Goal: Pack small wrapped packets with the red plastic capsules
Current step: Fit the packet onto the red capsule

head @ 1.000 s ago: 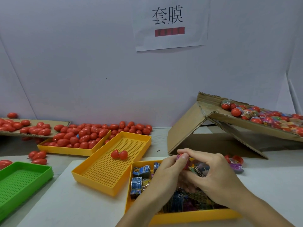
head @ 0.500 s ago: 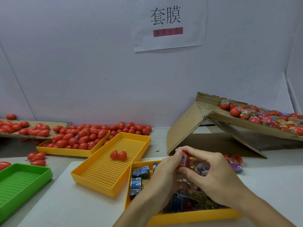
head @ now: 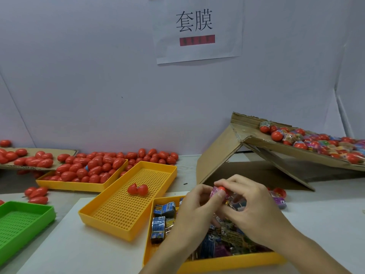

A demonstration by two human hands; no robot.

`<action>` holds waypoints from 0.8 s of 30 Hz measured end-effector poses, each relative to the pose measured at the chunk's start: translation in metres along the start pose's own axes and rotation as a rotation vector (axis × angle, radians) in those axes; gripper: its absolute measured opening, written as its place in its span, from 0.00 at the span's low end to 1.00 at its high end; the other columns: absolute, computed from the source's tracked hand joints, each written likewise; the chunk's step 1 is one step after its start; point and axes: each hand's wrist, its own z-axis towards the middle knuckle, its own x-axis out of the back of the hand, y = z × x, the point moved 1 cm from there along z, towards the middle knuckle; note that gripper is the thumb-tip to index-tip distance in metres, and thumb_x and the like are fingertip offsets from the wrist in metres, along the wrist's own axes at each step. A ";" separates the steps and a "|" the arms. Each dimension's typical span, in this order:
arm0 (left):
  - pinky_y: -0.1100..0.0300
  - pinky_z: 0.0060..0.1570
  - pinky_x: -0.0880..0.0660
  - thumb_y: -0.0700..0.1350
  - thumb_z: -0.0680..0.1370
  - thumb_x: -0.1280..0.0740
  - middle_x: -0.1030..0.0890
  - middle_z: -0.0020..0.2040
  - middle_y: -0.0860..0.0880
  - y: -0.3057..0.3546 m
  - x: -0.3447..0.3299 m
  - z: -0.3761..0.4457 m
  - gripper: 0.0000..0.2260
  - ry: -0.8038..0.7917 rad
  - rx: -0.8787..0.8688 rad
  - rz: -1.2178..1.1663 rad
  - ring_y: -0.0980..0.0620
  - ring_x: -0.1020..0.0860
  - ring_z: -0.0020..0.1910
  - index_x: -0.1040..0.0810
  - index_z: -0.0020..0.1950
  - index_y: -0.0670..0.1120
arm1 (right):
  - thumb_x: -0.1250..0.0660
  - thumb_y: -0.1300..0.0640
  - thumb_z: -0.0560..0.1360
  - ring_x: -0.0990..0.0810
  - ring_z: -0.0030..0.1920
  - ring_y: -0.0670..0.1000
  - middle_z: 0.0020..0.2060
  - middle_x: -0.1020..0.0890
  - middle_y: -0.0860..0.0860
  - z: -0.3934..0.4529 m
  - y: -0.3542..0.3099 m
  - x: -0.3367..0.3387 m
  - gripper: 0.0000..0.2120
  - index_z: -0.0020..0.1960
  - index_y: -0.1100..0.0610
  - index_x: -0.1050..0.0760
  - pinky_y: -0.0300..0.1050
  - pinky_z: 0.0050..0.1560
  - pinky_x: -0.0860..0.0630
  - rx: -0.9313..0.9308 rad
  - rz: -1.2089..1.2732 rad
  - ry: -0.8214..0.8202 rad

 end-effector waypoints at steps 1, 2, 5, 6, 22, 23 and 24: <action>0.56 0.35 0.21 0.55 0.76 0.33 0.17 0.42 0.47 0.002 0.000 0.000 0.18 0.007 0.042 -0.106 0.51 0.18 0.38 0.20 0.55 0.42 | 0.28 0.42 0.71 0.21 0.51 0.43 0.49 0.22 0.38 0.000 0.000 -0.001 0.20 0.61 0.44 0.22 0.35 0.45 0.22 -0.007 0.009 0.000; 0.55 0.35 0.21 0.53 0.78 0.35 0.17 0.42 0.44 0.003 0.001 0.001 0.17 0.019 0.095 -0.232 0.50 0.19 0.37 0.20 0.56 0.39 | 0.29 0.38 0.69 0.21 0.51 0.43 0.49 0.23 0.38 0.000 -0.001 -0.001 0.24 0.63 0.43 0.22 0.36 0.45 0.22 -0.020 0.028 0.008; 0.55 0.31 0.22 0.50 0.78 0.36 0.17 0.41 0.37 0.008 0.001 -0.001 0.19 -0.002 0.208 -0.541 0.46 0.19 0.33 0.21 0.55 0.34 | 0.31 0.35 0.67 0.21 0.51 0.46 0.48 0.22 0.40 0.000 -0.005 -0.001 0.28 0.64 0.46 0.21 0.44 0.46 0.20 -0.040 0.086 0.047; 0.55 0.31 0.22 0.50 0.76 0.36 0.17 0.41 0.37 0.009 0.001 -0.002 0.19 -0.022 0.222 -0.585 0.46 0.19 0.33 0.19 0.53 0.34 | 0.31 0.36 0.68 0.21 0.52 0.46 0.48 0.21 0.41 -0.001 -0.006 -0.001 0.28 0.64 0.47 0.21 0.45 0.46 0.20 -0.038 0.099 0.055; 0.58 0.39 0.19 0.46 0.73 0.26 0.14 0.46 0.39 0.003 0.019 0.009 0.17 0.268 0.288 -0.437 0.44 0.15 0.43 0.20 0.56 0.37 | 0.31 0.48 0.76 0.22 0.51 0.42 0.47 0.23 0.38 0.000 0.001 -0.001 0.18 0.65 0.48 0.22 0.38 0.42 0.22 -0.137 0.077 0.115; 0.59 0.40 0.19 0.44 0.73 0.25 0.14 0.46 0.39 0.004 0.024 0.010 0.17 0.315 0.307 -0.402 0.45 0.14 0.44 0.21 0.57 0.37 | 0.31 0.49 0.77 0.23 0.51 0.42 0.46 0.23 0.38 0.000 0.003 -0.001 0.17 0.66 0.48 0.22 0.36 0.41 0.23 -0.146 0.072 0.122; 0.60 0.39 0.19 0.42 0.73 0.25 0.14 0.47 0.39 0.005 0.029 0.012 0.17 0.352 0.321 -0.373 0.45 0.14 0.44 0.22 0.58 0.37 | 0.31 0.50 0.77 0.23 0.51 0.41 0.47 0.23 0.38 0.000 0.004 -0.001 0.17 0.66 0.49 0.22 0.35 0.41 0.23 -0.152 0.068 0.126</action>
